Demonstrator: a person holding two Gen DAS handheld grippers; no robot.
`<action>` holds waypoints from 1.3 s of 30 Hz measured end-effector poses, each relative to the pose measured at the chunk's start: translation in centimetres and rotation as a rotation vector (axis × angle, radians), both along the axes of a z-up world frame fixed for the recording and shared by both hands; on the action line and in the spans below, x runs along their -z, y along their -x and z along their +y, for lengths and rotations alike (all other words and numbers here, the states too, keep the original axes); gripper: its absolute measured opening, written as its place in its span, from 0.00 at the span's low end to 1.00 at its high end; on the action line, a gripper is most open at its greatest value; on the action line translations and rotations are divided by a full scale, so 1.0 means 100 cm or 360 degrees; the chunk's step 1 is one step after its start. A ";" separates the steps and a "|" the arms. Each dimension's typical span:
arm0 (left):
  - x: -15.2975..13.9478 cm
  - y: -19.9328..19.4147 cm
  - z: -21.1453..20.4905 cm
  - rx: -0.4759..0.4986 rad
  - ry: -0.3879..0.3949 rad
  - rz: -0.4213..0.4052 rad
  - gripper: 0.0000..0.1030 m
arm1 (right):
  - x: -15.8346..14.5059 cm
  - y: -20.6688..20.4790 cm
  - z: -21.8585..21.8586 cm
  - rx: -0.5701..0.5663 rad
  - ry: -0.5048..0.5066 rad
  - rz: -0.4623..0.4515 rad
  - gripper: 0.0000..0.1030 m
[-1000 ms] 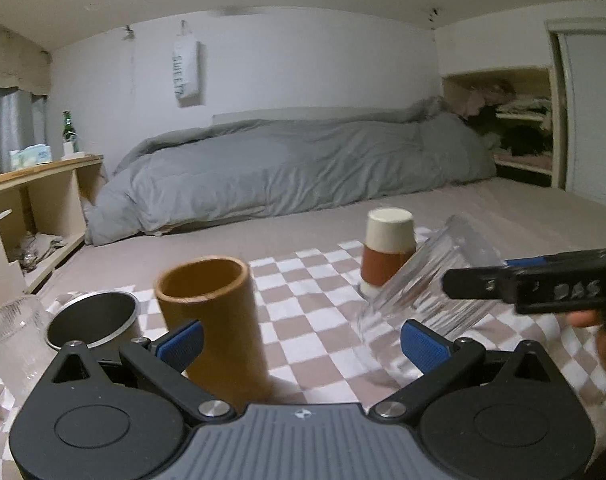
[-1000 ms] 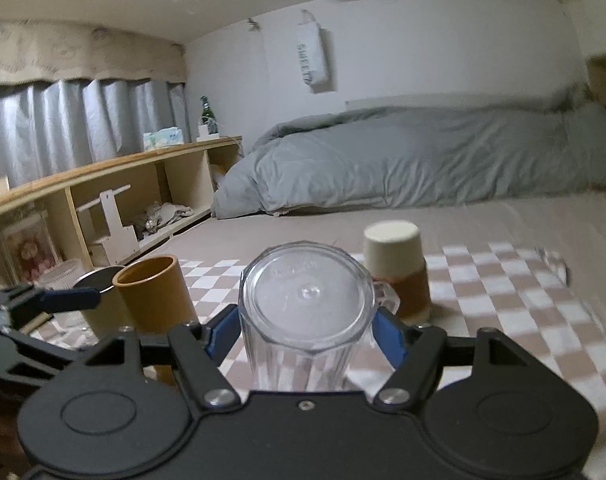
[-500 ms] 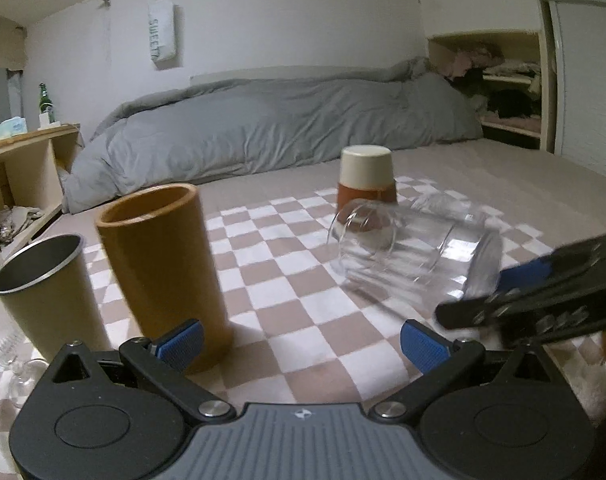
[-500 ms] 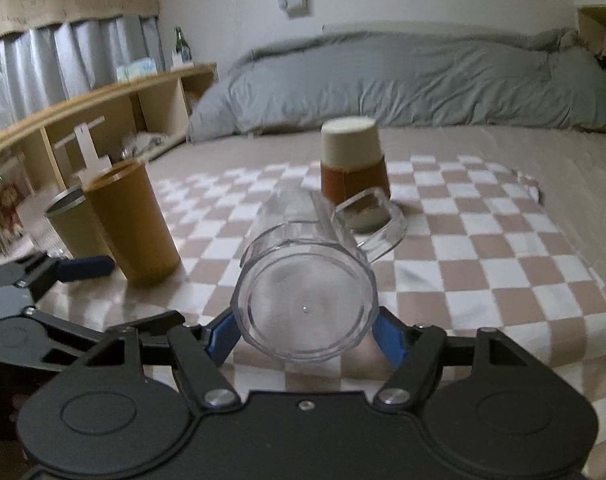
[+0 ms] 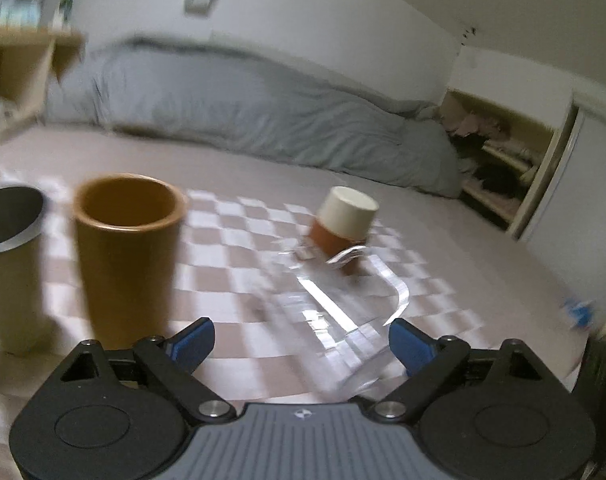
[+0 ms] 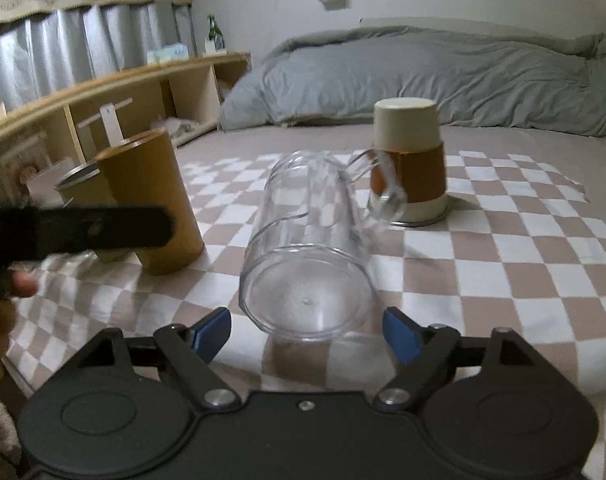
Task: Flip cup upright
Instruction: 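Grasp the sideways mug with the left gripper and rotate it mouth-up, then lower the upright mug onto the checkered cloth with the left gripper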
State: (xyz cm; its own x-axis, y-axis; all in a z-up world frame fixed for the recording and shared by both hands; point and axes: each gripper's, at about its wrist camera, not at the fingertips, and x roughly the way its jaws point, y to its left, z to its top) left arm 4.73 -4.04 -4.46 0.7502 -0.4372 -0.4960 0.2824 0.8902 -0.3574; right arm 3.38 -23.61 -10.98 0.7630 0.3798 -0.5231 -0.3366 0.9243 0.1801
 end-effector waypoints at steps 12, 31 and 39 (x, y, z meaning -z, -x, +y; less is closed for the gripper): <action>0.010 -0.092 -0.040 -0.0204 0.0071 0.0433 0.91 | -0.020 0.020 -0.035 0.0091 -0.0168 -0.0351 0.55; 0.007 -0.096 -0.063 -0.0288 -0.0211 0.0259 0.80 | -0.015 0.013 -0.035 -0.0137 -0.0306 -0.0255 0.37; -0.026 -0.044 -0.092 -0.0250 -0.0669 -0.0288 0.78 | -0.008 0.001 -0.042 -0.0034 -0.0356 -0.0156 0.36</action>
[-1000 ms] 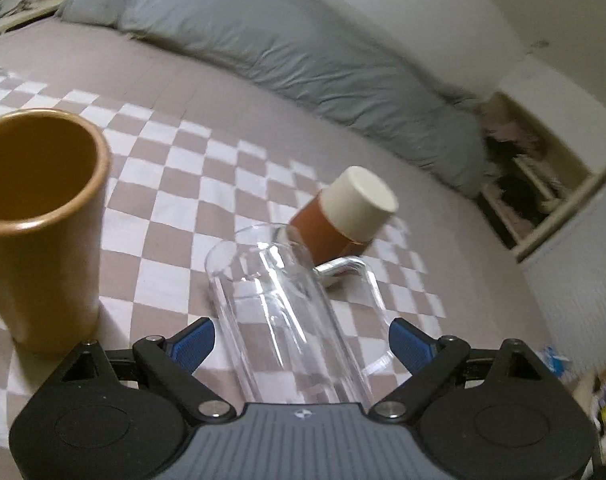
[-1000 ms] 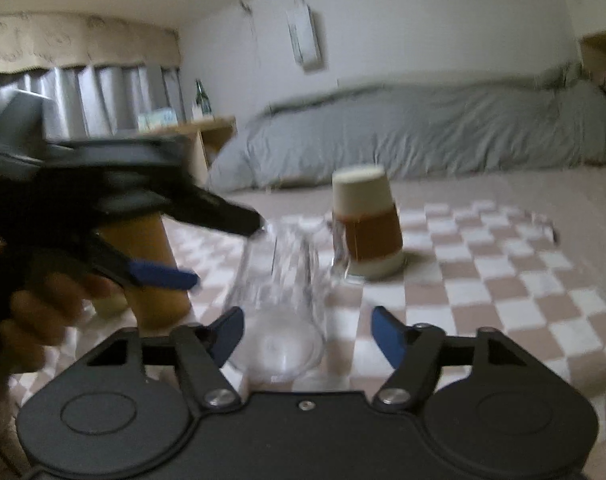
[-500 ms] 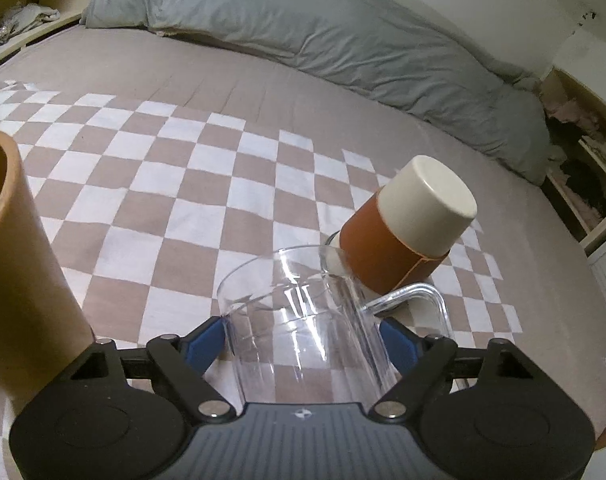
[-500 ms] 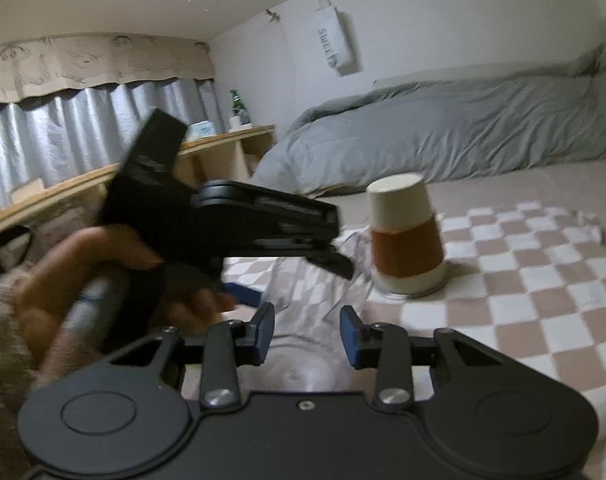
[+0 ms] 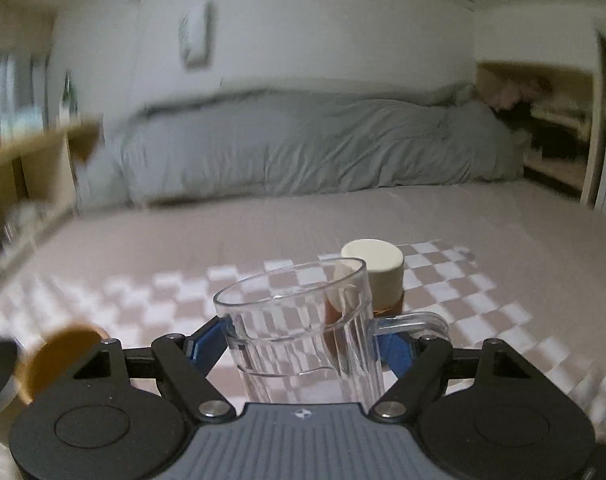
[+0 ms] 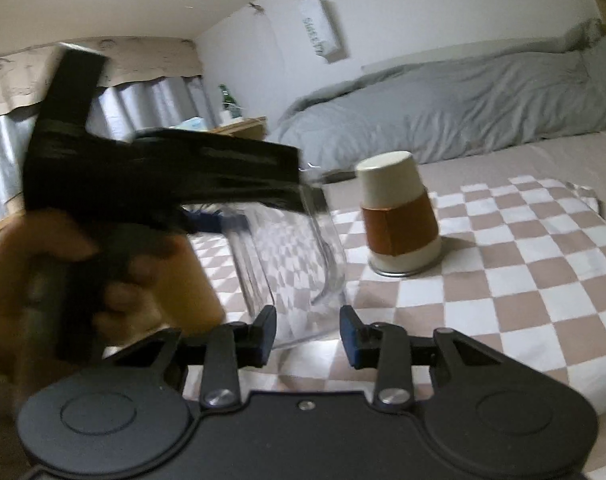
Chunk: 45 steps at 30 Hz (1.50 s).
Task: Flip cup upright
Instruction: 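Lower the upright mug onto the checkered cloth with the left gripper, then open the left gripper and pull it back from the mug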
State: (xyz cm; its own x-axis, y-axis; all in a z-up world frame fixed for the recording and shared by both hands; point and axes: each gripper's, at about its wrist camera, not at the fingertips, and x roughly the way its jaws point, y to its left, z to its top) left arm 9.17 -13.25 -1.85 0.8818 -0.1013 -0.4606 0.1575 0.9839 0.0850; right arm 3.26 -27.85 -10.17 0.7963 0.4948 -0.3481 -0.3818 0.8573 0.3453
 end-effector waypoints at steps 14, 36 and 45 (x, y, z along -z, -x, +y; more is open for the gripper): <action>0.024 0.015 0.005 -0.0013 -0.0288 -0.0242 0.78 | 0.003 -0.021 0.033 -0.0110 0.0082 -0.0105 0.34; 0.048 0.055 0.013 0.0031 -0.0387 -0.0365 0.87 | 0.022 -0.037 0.054 -0.0138 0.0302 -0.0065 0.32; 0.039 0.079 0.020 0.0018 -0.0410 -0.0433 0.84 | 0.020 -0.037 0.049 -0.0116 0.0290 -0.0079 0.33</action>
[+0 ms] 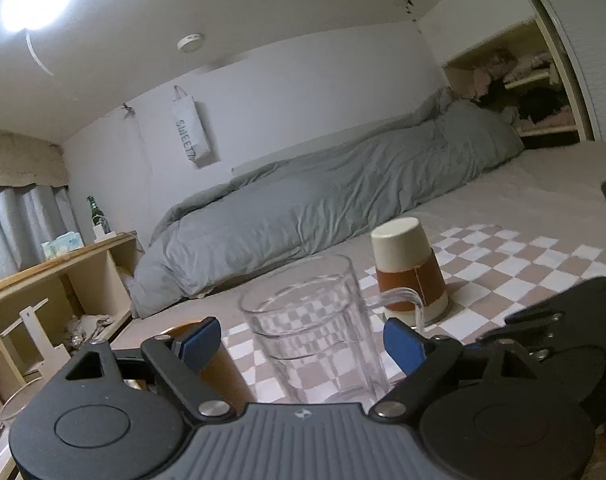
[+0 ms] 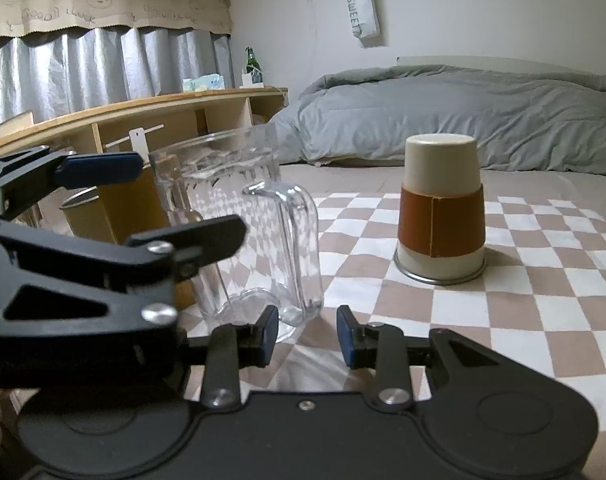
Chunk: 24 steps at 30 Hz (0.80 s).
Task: Flip cup upright
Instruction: 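Open the left gripper and pull it back from the mug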
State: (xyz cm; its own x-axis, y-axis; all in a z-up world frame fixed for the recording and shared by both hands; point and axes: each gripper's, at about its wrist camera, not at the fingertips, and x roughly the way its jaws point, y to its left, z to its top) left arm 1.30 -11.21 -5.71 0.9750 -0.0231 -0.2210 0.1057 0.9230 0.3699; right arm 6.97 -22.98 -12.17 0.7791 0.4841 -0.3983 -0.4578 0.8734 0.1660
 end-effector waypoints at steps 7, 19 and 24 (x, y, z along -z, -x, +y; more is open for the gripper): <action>-0.010 0.002 0.031 -0.0087 0.0195 0.0048 0.84 | 0.001 0.005 0.004 -0.0075 -0.0038 0.0057 0.33; -0.011 0.001 0.048 -0.0132 0.0284 0.0070 0.84 | 0.010 -0.007 0.033 -0.0067 0.0112 0.0033 0.32; -0.017 0.011 0.050 -0.0141 0.0312 0.0038 0.84 | 0.002 -0.002 0.026 -0.0052 0.0065 0.0042 0.32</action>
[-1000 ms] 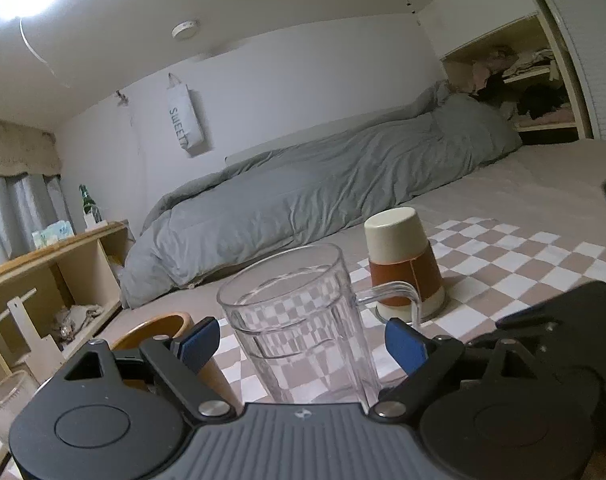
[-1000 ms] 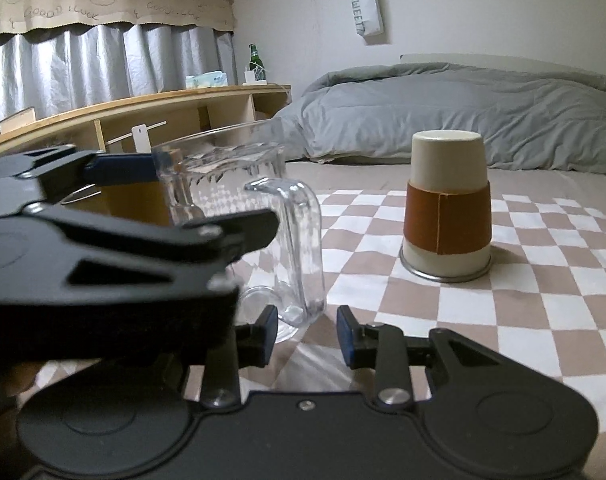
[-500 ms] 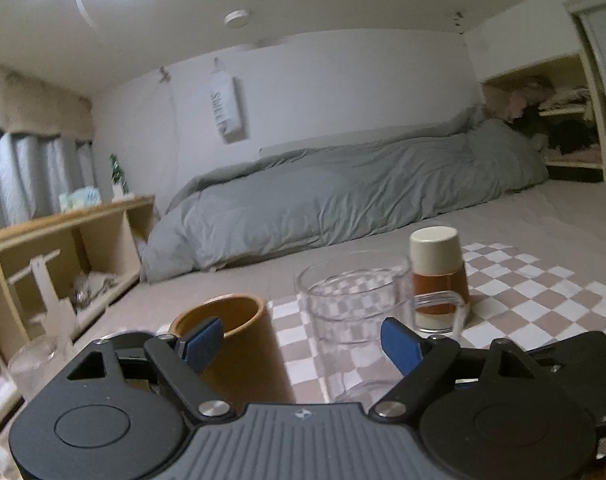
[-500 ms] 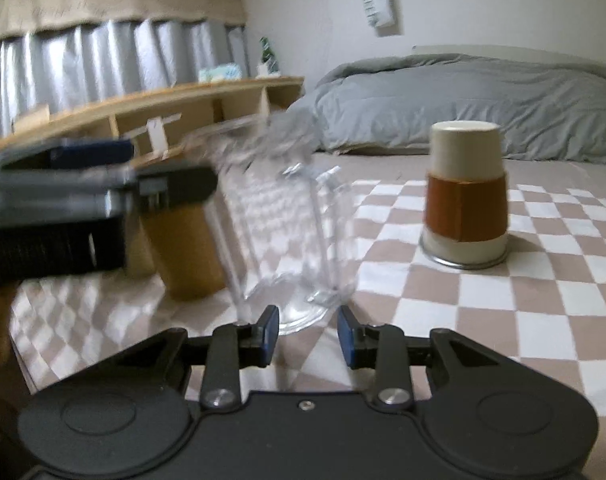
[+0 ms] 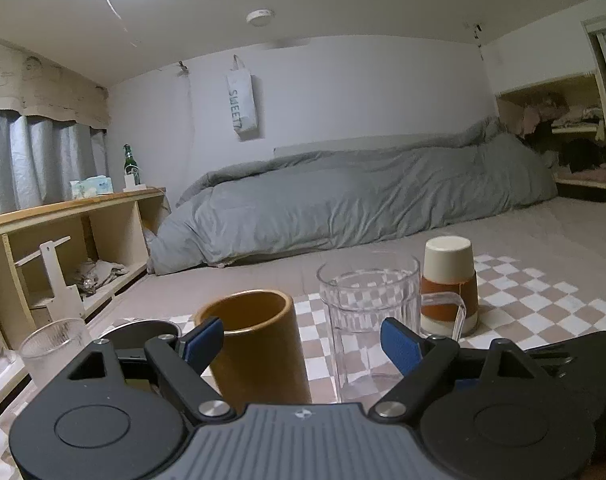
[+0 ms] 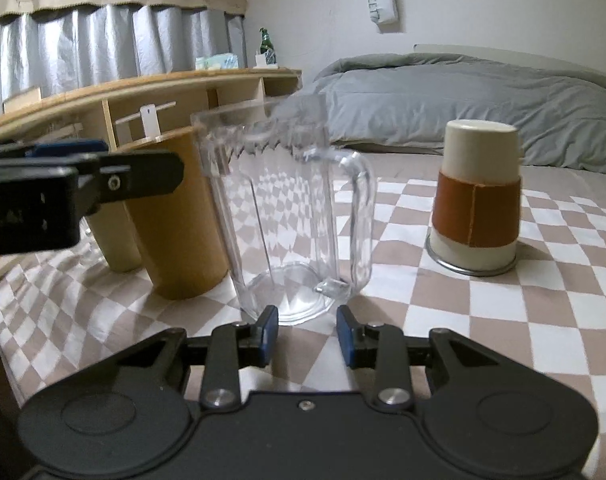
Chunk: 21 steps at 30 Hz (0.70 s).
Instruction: Flip cup upright
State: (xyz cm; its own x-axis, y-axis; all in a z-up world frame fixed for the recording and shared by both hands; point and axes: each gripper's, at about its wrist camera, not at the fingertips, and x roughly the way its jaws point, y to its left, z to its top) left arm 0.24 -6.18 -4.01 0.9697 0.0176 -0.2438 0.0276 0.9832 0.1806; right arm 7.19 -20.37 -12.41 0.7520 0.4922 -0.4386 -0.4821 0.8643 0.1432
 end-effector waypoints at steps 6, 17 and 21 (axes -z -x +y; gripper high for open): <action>-0.004 0.016 0.010 -0.0042 0.0056 0.0007 0.84 | -0.018 0.024 -0.021 0.0152 -0.0024 -0.0066 0.37; -0.015 0.057 0.028 -0.0072 0.0117 0.0004 0.93 | -0.048 0.081 -0.051 0.0447 -0.0049 -0.0207 0.70; -0.021 0.073 0.029 -0.0069 0.0092 -0.0013 0.99 | -0.054 0.104 -0.049 0.0495 -0.0005 -0.0249 0.78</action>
State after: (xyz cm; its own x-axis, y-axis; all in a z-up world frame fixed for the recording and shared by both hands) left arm -7.02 -3.32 -1.93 0.9703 0.0456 -0.2377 -0.0165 0.9922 0.1233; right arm -3.21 -25.28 -7.05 0.9242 0.2300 -0.3049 -0.2120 0.9730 0.0913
